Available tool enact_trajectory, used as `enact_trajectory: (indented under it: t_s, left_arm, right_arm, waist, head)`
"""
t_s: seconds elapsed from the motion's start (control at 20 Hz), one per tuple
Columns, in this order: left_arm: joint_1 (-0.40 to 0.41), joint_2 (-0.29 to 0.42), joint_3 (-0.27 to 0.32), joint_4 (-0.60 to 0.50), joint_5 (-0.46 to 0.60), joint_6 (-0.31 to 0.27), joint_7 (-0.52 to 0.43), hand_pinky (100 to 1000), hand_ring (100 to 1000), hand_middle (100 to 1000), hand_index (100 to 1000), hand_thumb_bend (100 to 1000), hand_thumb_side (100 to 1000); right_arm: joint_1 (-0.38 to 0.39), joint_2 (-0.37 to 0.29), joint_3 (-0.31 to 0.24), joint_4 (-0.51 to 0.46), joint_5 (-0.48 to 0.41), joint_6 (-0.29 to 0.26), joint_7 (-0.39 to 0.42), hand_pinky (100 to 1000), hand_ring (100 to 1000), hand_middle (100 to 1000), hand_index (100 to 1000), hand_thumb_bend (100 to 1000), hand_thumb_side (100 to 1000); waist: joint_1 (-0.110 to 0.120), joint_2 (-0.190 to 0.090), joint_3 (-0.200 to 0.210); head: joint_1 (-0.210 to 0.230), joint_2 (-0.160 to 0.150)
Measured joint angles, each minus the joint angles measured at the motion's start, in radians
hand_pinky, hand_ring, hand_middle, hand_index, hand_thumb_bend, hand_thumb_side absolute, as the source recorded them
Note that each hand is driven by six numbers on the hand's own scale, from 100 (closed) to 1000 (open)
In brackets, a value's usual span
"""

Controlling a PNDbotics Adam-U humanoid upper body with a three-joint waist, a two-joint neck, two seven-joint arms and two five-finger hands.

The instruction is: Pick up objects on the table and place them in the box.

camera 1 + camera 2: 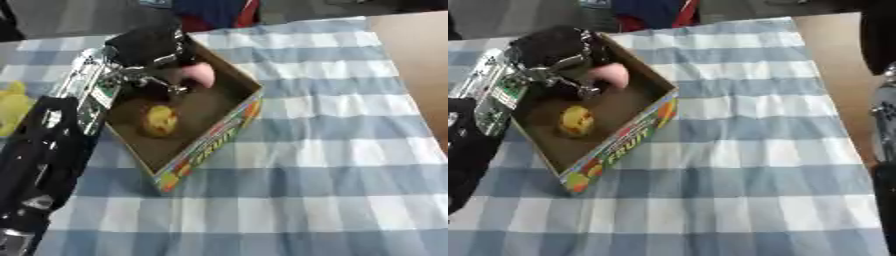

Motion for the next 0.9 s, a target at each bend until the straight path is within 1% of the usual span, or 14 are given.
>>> enact_trajectory:
  t_s: [0.1,0.2,0.3,0.35,0.4,0.45,0.5,0.55,0.65,0.8,0.9]
  left_arm:
    - [0.002,-0.001,-0.003,0.0,0.002,-0.004,-0.027,239,589,444,590,206,236]
    - [0.005,-0.002,-0.006,0.0,0.003,-0.006,-0.055,260,604,468,627,267,297]
    - [0.006,-0.002,-0.006,0.0,0.003,-0.008,-0.086,282,621,501,683,324,345]
    - [0.007,-0.002,-0.006,0.0,0.003,-0.01,-0.101,297,635,519,734,369,374]
    - [0.007,-0.002,-0.006,0.0,0.002,-0.012,-0.115,312,647,543,760,421,405]
    - [0.007,-0.002,-0.006,-0.001,0.0,-0.013,-0.127,327,664,586,805,493,440]
    - [0.007,-0.002,-0.006,-0.001,-0.002,-0.015,-0.138,336,677,614,832,546,465]
    - [0.007,-0.002,-0.006,-0.002,-0.005,-0.017,-0.148,347,694,664,863,646,506]
    - [0.008,-0.001,-0.006,-0.008,-0.016,-0.019,-0.159,373,729,732,900,736,544]
    - [0.009,0.003,-0.005,-0.026,-0.053,-0.019,-0.16,416,777,795,932,765,572]
    - [0.011,0.003,-0.004,-0.039,-0.086,-0.016,-0.153,433,795,819,942,769,581]
  right_arm:
    - [0.002,0.0,0.0,0.0,0.0,0.0,0.0,682,717,655,856,100,935]
    - [0.005,0.0,0.0,0.0,0.0,0.0,0.0,682,717,654,855,100,935]
    - [0.007,0.0,0.0,0.0,0.0,0.0,0.0,682,717,654,855,100,935]
    - [0.008,0.0,0.0,0.0,0.0,0.0,0.0,682,717,654,855,100,935]
    - [0.008,0.0,-0.001,0.0,0.0,0.001,-0.001,682,717,654,855,100,935]
    - [0.008,0.0,-0.002,0.0,0.0,0.001,-0.002,682,717,654,855,100,935]
    - [0.008,0.0,-0.003,0.0,0.0,0.002,-0.002,682,717,654,855,100,934]
    - [0.008,0.0,-0.003,0.0,0.0,0.002,-0.002,681,717,654,855,100,935]
    - [0.008,0.0,-0.005,0.0,0.0,0.002,-0.003,681,717,654,855,100,934]
    - [0.009,0.0,-0.006,0.0,0.0,0.003,-0.004,681,717,654,855,100,934]
    - [0.011,0.0,-0.006,0.0,0.0,0.003,-0.005,681,717,655,855,100,933]
  waist:
    - [0.0,0.0,0.001]
    - [0.002,0.0,0.001]
    - [0.002,0.0,0.001]
    - [0.002,0.0,0.002]
    - [0.002,0.0,0.002]
    - [0.002,0.0,0.003]
    - [0.002,-0.001,0.004]
    - [0.002,-0.002,0.004]
    - [0.002,-0.004,0.005]
    - [0.002,-0.007,0.007]
    - [-0.001,-0.009,0.007]
  head:
    - [-0.003,0.0]
    - [-0.005,0.0]
    - [-0.007,0.0]
    - [-0.007,0.0]
    - [-0.008,0.0]
    - [-0.008,0.0]
    - [-0.008,0.0]
    - [-0.008,0.0]
    - [-0.008,0.0]
    - [-0.008,0.0]
    - [-0.009,0.0]
